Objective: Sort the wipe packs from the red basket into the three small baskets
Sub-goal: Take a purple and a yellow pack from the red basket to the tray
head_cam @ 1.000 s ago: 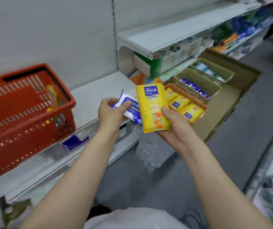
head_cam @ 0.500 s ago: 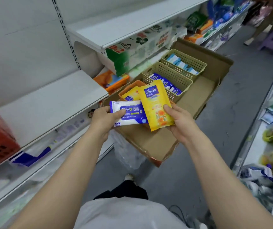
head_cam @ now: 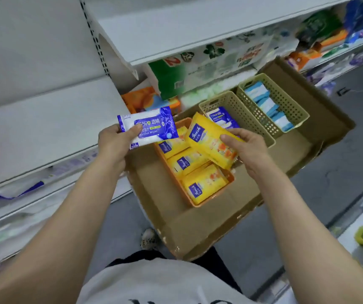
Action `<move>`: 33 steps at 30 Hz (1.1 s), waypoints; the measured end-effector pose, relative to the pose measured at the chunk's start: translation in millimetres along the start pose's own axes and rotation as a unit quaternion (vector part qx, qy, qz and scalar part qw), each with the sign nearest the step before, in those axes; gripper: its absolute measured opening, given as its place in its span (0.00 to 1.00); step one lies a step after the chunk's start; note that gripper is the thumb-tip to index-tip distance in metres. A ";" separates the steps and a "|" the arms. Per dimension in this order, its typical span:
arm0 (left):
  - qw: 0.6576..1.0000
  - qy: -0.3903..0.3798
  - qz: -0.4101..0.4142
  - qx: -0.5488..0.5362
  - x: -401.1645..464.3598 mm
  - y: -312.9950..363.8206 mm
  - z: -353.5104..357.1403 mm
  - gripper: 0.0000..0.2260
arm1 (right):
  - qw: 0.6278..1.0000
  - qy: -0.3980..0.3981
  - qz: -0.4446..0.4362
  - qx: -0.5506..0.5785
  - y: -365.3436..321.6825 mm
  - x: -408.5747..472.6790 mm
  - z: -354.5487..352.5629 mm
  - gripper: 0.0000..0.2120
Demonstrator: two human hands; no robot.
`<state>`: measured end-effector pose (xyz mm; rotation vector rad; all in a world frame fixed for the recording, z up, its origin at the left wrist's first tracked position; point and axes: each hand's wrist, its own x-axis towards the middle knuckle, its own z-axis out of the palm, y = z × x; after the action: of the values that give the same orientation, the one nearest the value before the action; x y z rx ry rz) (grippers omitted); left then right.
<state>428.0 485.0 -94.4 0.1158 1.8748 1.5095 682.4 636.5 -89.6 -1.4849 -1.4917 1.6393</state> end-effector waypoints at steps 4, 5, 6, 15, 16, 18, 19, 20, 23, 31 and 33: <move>0.998 0.056 -0.024 -0.015 5.5 -10.1 8.8 0.11 | 0.993 -0.086 -0.018 -0.081 -5.3 69.6 6.1 0.09; 0.997 0.072 -0.030 -0.019 3.4 -13.3 10.8 0.12 | 0.988 -0.114 -0.024 -0.100 -6.2 86.5 10.7 0.09; 0.995 0.089 -0.036 -0.027 1.2 -16.9 12.2 0.12 | 0.983 -0.145 -0.028 -0.114 -6.0 102.2 16.3 0.08; 0.971 0.211 -0.085 -0.069 -41.9 -63.3 42.0 0.10 | 0.880 -0.374 -0.054 -0.289 4.9 186.7 83.0 0.08; 0.970 0.215 -0.088 -0.073 -45.9 -68.5 44.7 0.09 | 0.865 -0.379 -0.078 -0.320 7.5 189.9 90.3 0.09; 0.967 0.224 -0.094 -0.081 -51.2 -77.3 48.0 0.07 | 0.824 -0.368 -0.159 -0.401 12.9 193.1 101.6 0.11; 0.965 0.228 -0.098 -0.084 -52.5 -80.9 48.6 0.07 | 0.800 -0.356 -0.211 -0.435 16.9 194.0 105.3 0.14; 0.964 0.230 -0.100 -0.088 -52.7 -84.1 49.1 0.07 | 0.775 -0.343 -0.262 -0.461 21.9 193.8 107.5 0.17; 0.962 0.233 -0.106 -0.094 -50.8 -93.3 49.8 0.07 | 0.732 -0.312 -0.324 -0.512 36.1 186.6 107.2 0.26; 0.967 0.202 -0.130 -0.080 -44.9 -105.1 50.3 0.11 | 0.695 -0.309 -0.315 -0.567 43.1 169.4 112.8 0.31; 0.973 0.178 -0.125 -0.072 -40.4 -103.2 51.0 0.14 | 0.692 -0.285 -0.315 -0.584 34.6 162.9 112.7 0.31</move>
<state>523.6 475.0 -169.6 -0.4720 1.9534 1.5563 541.9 723.0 -204.5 -0.5776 -3.2792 0.6001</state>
